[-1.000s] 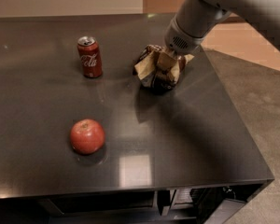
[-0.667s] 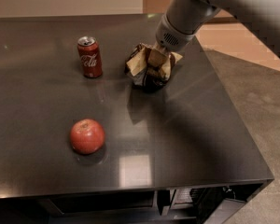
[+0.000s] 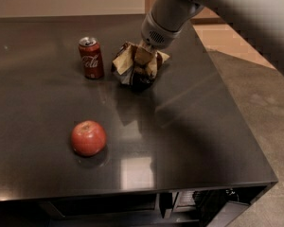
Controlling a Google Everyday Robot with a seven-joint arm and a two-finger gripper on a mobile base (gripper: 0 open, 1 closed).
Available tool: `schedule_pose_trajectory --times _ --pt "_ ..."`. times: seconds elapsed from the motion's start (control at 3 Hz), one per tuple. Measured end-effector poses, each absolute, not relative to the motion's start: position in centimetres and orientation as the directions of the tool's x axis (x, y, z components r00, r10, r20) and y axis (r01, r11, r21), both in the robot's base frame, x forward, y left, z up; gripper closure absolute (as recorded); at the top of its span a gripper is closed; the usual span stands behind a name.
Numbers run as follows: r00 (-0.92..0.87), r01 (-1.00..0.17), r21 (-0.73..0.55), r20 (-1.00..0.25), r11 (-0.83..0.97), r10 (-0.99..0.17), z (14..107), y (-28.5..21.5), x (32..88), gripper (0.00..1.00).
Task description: Move brown chip bag near coke can
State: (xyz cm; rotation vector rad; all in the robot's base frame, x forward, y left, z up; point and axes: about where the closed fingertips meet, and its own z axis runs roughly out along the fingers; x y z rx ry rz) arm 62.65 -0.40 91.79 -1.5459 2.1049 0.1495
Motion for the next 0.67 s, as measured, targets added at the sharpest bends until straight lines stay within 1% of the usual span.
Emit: schedule_pose_trajectory --times 0.33,0.67 --pt "-0.190 -0.923 -0.210 -0.479 0.322 -0.857 92.0 1.2 62.7 0.82" --pt "-0.175 -0.929 -0.205 -0.491 0.309 -0.853 92.1 2.3 62.8 0.59"
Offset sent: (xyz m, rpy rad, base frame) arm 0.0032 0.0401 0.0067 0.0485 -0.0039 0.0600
